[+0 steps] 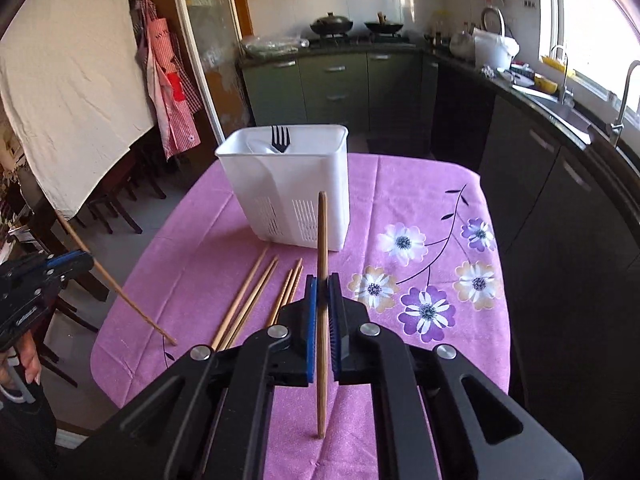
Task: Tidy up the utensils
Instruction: 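Carry the chopsticks to the caddy and drop them in with both tools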
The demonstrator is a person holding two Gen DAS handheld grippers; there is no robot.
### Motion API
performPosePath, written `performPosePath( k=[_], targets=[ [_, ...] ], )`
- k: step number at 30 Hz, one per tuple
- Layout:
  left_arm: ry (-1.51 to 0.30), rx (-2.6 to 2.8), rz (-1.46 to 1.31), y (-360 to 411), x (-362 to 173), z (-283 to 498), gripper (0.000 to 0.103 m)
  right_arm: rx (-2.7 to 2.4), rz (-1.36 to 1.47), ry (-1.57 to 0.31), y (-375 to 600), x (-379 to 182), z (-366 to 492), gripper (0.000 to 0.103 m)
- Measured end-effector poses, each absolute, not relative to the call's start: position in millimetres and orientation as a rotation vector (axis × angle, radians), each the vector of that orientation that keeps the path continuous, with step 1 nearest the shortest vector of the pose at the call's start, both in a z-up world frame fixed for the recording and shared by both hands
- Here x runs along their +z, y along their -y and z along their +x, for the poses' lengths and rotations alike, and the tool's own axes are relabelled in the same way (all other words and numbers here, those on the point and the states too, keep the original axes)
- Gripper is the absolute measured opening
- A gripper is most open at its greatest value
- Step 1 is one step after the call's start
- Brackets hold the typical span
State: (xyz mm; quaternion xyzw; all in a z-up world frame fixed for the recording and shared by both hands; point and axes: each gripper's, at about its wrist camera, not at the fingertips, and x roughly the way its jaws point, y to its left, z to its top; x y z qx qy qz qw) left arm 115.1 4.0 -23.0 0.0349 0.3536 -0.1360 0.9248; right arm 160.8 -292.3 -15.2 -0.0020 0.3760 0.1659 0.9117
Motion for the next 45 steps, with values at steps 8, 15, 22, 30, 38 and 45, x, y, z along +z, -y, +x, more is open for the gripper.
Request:
performPosePath(
  k=[8,15,22,30,38,45],
  targets=[
    [-0.716,-0.284,0.079,-1,-21,109,0.005,0.346,0.013,-0.698,308,-4,106,0.006],
    [-0.694,-0.282,0.086,3,-13,107,0.005,0.352,0.027,-0.697,317,-7,100,0.006],
    [-0.657,-0.32,0.079,10,20,119,0.005,0.349,0.033,-0.697,321,-8,99,0.006],
    [-0.513,-0.356,0.04,32,96,170,0.005,0.346,0.045,-0.696,327,-10,99,0.007],
    [-0.414,-0.291,0.058,64,128,233,0.005,0.346,0.065,-0.697,337,-11,96,0.007],
    [-0.541,-0.245,0.079,80,85,281,0.005,0.354,0.079,-0.706,340,-11,100,0.007]
  ],
)
